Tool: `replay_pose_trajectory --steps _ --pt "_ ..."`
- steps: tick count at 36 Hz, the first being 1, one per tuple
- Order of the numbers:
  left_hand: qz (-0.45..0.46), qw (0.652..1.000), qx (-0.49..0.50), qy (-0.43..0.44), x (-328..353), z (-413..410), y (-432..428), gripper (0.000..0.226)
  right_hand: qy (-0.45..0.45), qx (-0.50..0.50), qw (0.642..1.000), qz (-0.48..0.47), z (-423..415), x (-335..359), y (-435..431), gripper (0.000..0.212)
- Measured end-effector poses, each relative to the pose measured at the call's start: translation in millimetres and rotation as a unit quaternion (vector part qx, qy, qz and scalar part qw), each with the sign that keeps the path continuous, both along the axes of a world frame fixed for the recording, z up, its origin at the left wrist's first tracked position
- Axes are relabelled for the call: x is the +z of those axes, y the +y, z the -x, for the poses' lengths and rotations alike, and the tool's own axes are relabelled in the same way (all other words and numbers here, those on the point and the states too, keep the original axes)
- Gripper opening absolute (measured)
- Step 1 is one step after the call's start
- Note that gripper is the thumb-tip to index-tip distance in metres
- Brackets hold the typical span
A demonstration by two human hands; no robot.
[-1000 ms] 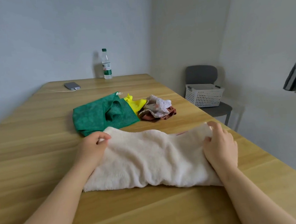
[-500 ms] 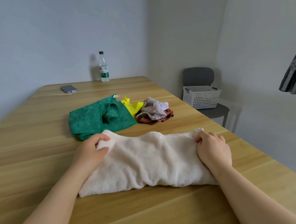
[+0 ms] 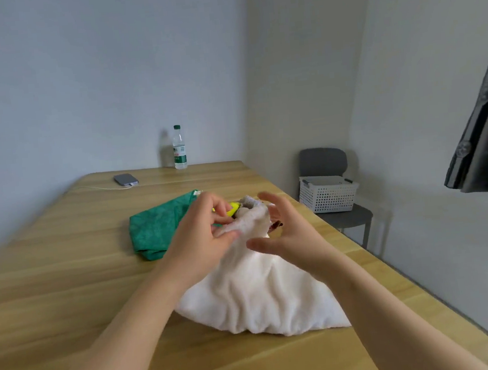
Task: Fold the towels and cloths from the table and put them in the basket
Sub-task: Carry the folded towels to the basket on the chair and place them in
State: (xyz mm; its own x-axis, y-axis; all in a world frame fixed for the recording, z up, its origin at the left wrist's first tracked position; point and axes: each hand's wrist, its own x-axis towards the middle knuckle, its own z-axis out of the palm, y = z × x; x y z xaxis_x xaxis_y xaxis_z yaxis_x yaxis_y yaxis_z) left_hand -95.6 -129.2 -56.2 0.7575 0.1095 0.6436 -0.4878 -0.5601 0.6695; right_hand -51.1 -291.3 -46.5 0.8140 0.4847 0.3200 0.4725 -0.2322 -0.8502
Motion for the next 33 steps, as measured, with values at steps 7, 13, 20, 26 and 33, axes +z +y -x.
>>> replay_pose_trajectory --steps 7,13,20,26,33 --pt "-0.024 0.996 -0.075 -0.044 42 23 -4 0.049 -0.011 0.035 0.999 -0.019 18 48 -5 0.036" --pt "-0.037 0.998 -0.049 -0.009 86 33 -1 0.042 -0.075 -0.003 0.997 -0.025 23 86 -1 0.019" --pt "-0.171 0.980 -0.024 0.099 134 46 14 0.034 -0.093 -0.053 0.987 -0.118 25 131 -12 0.030" --pt "-0.224 0.967 -0.018 0.122 167 62 16 0.037 -0.100 -0.079 0.980 -0.156 26 157 -29 0.030" --pt "-0.081 0.996 -0.002 -0.023 209 71 17 0.039 -0.167 -0.107 0.959 -0.203 41 196 -50 0.026"
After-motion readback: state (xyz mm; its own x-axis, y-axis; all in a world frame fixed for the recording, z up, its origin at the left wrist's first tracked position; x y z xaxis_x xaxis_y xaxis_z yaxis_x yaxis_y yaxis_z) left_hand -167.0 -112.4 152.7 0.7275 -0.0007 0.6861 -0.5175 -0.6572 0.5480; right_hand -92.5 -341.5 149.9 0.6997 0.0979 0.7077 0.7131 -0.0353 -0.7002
